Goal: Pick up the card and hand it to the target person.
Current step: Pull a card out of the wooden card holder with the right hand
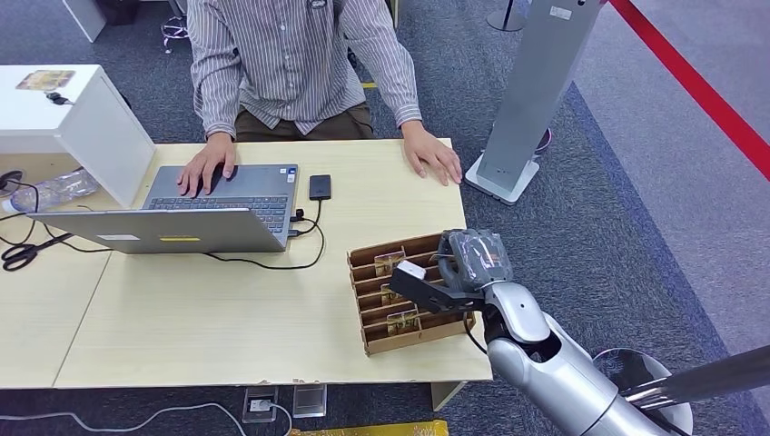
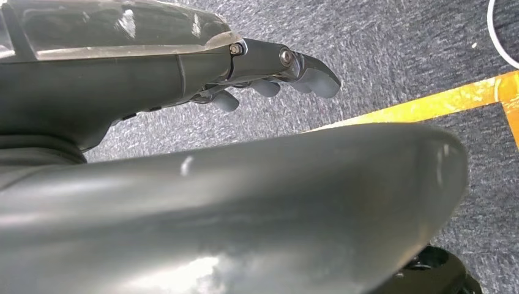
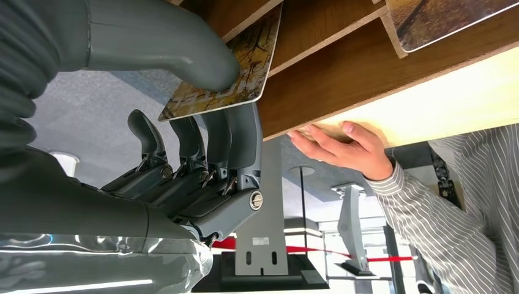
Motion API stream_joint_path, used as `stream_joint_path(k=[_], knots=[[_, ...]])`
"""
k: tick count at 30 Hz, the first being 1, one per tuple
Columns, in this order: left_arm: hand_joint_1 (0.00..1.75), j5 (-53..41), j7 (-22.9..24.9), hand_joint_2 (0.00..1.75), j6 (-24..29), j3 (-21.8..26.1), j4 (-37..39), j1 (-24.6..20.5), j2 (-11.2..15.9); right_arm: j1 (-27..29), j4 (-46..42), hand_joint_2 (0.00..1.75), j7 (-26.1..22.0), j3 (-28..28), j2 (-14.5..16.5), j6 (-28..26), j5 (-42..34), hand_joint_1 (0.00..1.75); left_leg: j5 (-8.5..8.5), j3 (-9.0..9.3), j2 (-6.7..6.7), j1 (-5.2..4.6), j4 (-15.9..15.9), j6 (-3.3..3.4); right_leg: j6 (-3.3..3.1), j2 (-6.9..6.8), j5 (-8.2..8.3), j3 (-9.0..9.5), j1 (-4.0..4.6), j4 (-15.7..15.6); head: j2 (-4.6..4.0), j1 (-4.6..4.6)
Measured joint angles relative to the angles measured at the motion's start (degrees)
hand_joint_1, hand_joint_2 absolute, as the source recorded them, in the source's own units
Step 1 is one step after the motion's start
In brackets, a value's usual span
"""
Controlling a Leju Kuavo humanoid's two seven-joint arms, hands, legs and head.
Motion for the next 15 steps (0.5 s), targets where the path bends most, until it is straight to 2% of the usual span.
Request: stream_joint_path(k=[7,15], knots=[[0.0,0.08,0.22,0.0,0.8,0.0,0.0,0.0,0.0,-0.04,-0.97,1.75,-2.01,-0.08,0.0,-0.32,-1.67,1.36,0.0,0.0,0.01,0.0,0.0,0.0,0.0,0.01,0.0,0.0,0.0,0.0,0.01,0.03],[0.0,0.49,0.33,0.0,0.79,0.0,0.0,0.03,0.0,-2.02,-7.23,1.75,-4.65,-0.32,-0.78,2.49,-11.23,1.36,0.0,0.01,0.01,0.0,0.0,0.0,0.0,0.01,0.0,0.0,0.0,0.0,0.0,-0.01]])
